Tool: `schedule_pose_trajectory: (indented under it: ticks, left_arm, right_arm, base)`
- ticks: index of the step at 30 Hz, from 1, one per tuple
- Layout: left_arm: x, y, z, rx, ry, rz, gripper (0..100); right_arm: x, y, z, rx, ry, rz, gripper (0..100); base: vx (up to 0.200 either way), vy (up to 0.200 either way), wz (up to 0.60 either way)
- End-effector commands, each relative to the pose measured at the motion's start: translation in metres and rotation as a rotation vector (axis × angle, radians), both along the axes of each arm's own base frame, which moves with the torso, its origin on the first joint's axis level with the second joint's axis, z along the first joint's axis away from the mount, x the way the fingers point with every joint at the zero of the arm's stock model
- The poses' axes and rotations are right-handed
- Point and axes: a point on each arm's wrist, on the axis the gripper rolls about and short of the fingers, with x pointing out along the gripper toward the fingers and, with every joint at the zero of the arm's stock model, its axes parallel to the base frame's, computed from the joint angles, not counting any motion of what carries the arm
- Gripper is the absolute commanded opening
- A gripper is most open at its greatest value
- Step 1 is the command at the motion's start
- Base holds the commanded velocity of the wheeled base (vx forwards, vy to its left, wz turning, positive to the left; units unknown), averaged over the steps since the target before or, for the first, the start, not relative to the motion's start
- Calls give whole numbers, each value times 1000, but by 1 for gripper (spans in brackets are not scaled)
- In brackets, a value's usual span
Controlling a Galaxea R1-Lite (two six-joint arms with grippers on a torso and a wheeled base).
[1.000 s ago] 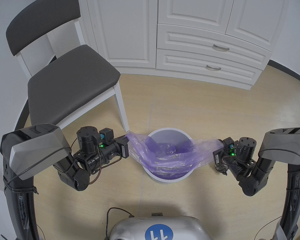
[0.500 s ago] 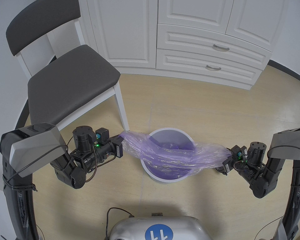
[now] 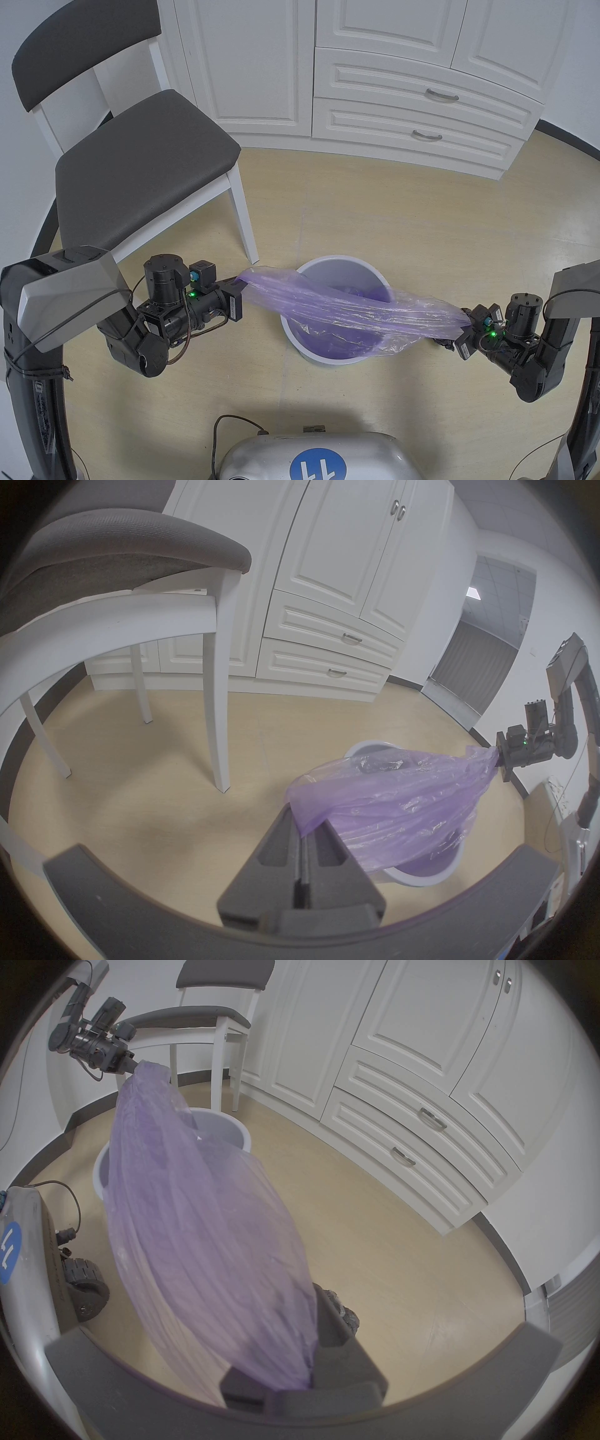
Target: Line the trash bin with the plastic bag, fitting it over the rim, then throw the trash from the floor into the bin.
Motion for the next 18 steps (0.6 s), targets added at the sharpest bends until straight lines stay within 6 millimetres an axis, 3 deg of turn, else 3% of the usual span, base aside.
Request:
schedule_pose_trajectory:
  ticks: [1,4,10,18]
  left_arm:
    - [-2,-1,0,-1,1,-8,0]
    - [-2,-2,-1,-2,5,-9,0]
    - [-1,-26,-28,8,44,-48,0]
    - [10,-40,-41,-11,22,-5,0]
  right_arm:
    - [0,1,1,5,-15,6,0]
    - [3,2,-1,7,-14,3,0]
    - [27,3,-13,39,-37,-37,0]
    - [58,15,-21,132,-98,-129,0]
  base:
    - [0,0,0]
    - [0,0,0]
    - [0,0,0]
    - [0,0,0]
